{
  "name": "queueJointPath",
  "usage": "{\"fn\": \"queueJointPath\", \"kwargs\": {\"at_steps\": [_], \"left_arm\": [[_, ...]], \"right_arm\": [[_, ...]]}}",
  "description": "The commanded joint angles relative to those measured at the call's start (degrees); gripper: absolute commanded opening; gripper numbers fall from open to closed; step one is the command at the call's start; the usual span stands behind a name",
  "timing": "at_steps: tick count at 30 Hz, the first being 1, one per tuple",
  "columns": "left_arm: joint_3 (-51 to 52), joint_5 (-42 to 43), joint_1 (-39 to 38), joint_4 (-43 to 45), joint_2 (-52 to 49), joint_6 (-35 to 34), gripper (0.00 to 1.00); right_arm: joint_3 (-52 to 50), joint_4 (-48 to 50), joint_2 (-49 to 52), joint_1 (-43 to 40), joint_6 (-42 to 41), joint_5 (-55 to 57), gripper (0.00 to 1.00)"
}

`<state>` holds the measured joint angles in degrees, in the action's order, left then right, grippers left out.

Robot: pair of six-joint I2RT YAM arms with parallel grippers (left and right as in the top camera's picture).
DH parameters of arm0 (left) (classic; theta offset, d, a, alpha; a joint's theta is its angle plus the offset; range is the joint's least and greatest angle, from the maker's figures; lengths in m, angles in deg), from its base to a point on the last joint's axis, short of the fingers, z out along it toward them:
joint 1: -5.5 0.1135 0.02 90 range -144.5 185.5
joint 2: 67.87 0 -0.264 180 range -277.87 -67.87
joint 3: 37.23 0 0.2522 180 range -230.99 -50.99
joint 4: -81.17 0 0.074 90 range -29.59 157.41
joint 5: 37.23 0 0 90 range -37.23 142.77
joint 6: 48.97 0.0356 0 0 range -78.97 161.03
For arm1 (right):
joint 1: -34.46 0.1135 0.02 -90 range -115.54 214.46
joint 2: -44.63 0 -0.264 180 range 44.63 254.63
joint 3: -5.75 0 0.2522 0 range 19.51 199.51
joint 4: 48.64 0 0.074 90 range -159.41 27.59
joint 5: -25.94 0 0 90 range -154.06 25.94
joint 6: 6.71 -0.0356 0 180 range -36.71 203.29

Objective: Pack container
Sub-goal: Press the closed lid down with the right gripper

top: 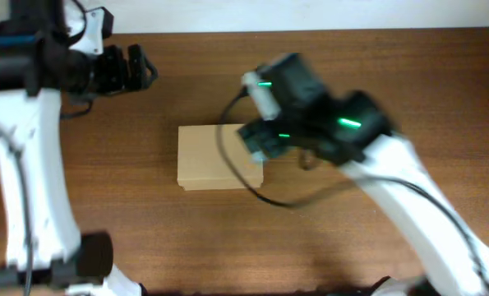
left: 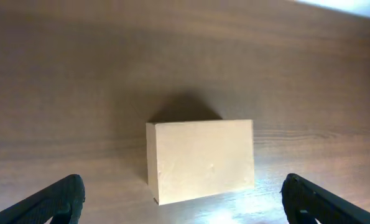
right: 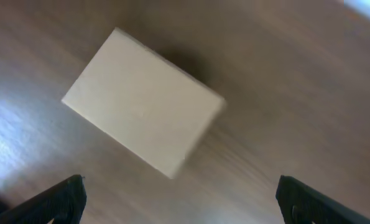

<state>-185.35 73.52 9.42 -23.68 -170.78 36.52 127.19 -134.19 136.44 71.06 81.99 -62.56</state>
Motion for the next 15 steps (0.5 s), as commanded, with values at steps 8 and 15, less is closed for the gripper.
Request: {"fn": "queueJointPath", "kwargs": {"at_steps": [8,15], "left_arm": [[-0.57,-2.86,-0.02,-4.52,21.79,4.17,1.00],[6.80,-4.72,-0.02,-5.46,34.23,4.22,1.00]], "right_arm": [[-6.32,-2.56,-23.69,-4.66,8.57,0.92,0.99],[-20.35,-1.29,-38.86,-4.76,8.13,0.68,0.99]]}}
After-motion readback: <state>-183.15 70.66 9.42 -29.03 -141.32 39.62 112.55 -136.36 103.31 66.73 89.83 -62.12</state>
